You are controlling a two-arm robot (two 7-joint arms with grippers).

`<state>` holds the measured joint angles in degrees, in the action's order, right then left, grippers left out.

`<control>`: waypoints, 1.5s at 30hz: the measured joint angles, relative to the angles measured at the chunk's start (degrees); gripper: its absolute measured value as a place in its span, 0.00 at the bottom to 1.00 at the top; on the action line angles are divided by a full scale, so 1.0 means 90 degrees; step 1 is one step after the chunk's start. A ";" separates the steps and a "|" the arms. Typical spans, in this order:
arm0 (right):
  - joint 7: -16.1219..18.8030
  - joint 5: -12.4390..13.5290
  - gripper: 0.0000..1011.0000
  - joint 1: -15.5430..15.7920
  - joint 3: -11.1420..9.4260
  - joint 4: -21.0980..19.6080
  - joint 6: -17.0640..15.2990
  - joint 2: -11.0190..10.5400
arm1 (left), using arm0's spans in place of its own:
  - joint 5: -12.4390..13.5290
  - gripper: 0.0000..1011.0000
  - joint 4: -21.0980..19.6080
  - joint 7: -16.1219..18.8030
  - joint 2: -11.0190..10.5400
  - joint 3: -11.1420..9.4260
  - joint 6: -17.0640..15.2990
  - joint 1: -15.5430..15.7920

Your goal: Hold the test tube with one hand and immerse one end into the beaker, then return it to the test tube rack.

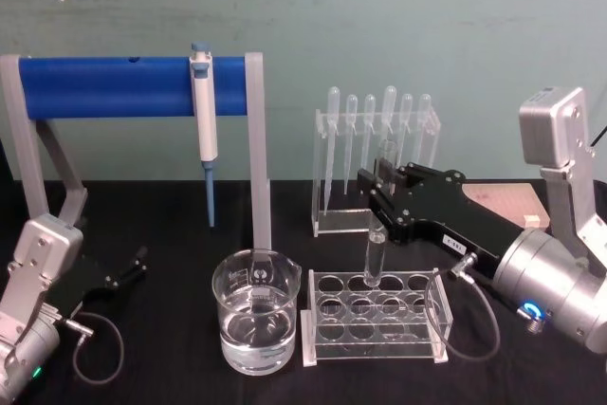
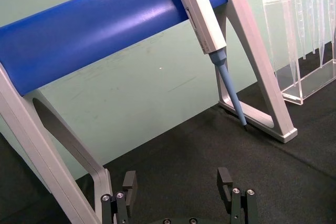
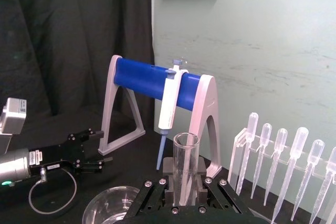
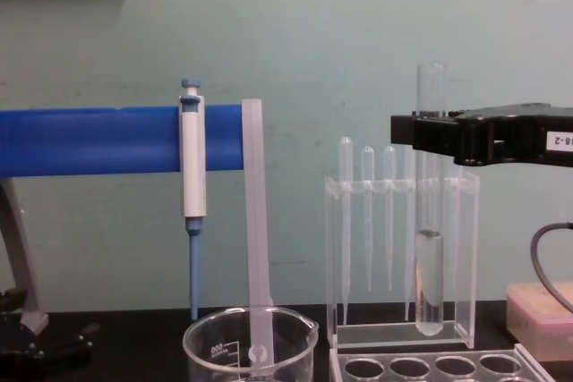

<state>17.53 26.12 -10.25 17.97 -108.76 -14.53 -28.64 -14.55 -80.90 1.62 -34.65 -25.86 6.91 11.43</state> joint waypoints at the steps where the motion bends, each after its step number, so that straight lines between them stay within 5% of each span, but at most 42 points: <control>1: -0.0001 0.0000 0.22 -0.0001 0.0000 0.0000 0.0000 0.0001 | 0.0000 0.99 0.0000 0.0000 0.0000 0.0000 0.0000 0.0000; 35: -0.0015 0.0005 0.22 -0.0005 0.0025 0.0007 -0.0001 0.0028 | 0.0000 0.99 0.0000 0.0000 0.0000 0.0000 0.0000 0.0000; 45: 0.0010 -0.0026 0.22 -0.0282 0.0328 -0.0082 -0.0078 0.0234 | 0.0000 0.99 0.0000 0.0000 0.0000 0.0000 0.0000 0.0000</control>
<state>17.62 25.89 -12.78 20.92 -109.50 -15.24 -26.53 -14.55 -80.90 1.62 -34.65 -25.86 6.90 11.43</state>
